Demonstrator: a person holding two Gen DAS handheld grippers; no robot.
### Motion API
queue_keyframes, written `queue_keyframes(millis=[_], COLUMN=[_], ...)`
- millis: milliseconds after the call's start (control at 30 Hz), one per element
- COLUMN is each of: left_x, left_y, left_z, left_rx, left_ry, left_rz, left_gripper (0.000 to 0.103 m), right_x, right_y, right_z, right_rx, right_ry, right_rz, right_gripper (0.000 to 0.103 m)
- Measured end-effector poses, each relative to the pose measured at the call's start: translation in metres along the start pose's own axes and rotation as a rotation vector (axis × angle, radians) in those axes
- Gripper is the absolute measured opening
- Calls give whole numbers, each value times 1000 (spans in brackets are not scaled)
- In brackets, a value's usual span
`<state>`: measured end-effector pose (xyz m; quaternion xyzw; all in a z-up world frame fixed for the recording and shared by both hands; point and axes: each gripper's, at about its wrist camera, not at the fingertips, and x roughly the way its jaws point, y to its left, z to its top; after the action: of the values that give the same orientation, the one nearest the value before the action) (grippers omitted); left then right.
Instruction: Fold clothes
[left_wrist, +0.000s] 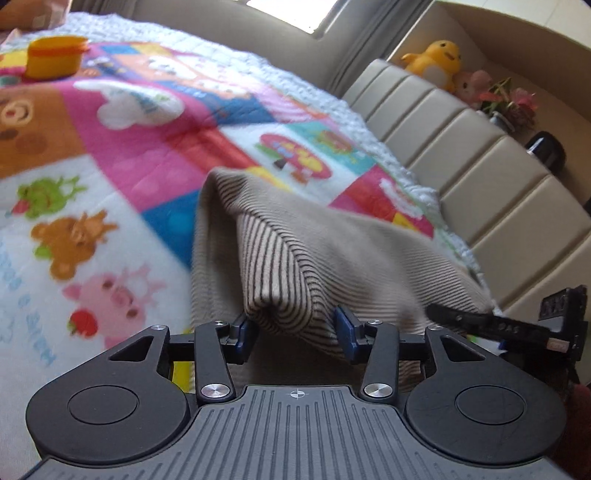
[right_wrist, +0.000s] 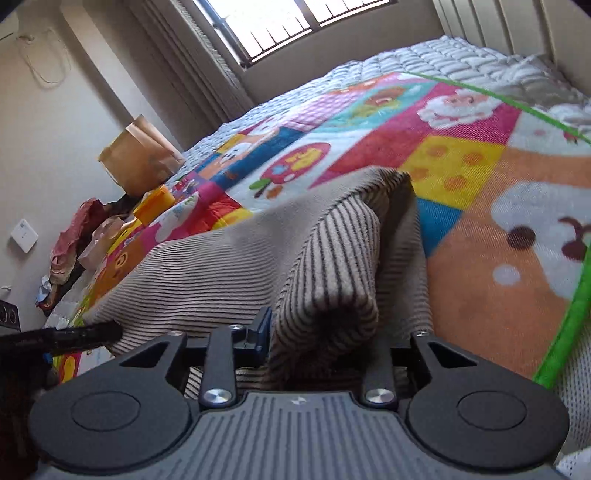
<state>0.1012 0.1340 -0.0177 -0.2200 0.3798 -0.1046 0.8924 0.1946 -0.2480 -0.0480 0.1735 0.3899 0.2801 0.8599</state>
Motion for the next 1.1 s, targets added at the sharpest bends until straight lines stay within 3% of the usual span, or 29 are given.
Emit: queue_keyframes(millis=[100, 167, 233, 300, 400, 500, 600, 733, 933, 1100], left_x=[-5, -13, -23, -33, -43, -37, -21, 13, 29, 57], left_y=[9, 7, 1, -7, -20, -35, -44, -40, -27, -24], left_z=[-6, -2, 2, 6, 8, 2, -8, -24, -16, 13], left_rx=[5, 19, 48, 79, 91, 97, 94, 41, -6, 47], left_ry=[-6, -32, -70, -108, -135, -95, -34, 70, 54, 38], left_rz=[33, 62, 87, 83, 3, -109, -179, -163, -147, -77], left_gripper=[52, 65, 76, 79, 88, 91, 94, 95, 97, 98], right_x=[-13, -25, -36, -48, -63, -68, -58, -30, -22, -27], right_y=[-5, -5, -4, -4, -2, 2, 1, -5, -10, -8], right_z=[-2, -3, -3, -3, -3, 0, 3, 0, -17, -26], right_rx=[6, -27, -65, -90, -130, -170, -173, -191, -192, -187], right_ry=[-26, -52, -78, -110, -175, -238, -239, -163, -145, -148], right_rz=[-6, -51, -90, -119, -151, -194, -237, -332, -348, -338], right_gripper=[46, 59, 65, 69, 69, 69, 69, 69, 71, 71])
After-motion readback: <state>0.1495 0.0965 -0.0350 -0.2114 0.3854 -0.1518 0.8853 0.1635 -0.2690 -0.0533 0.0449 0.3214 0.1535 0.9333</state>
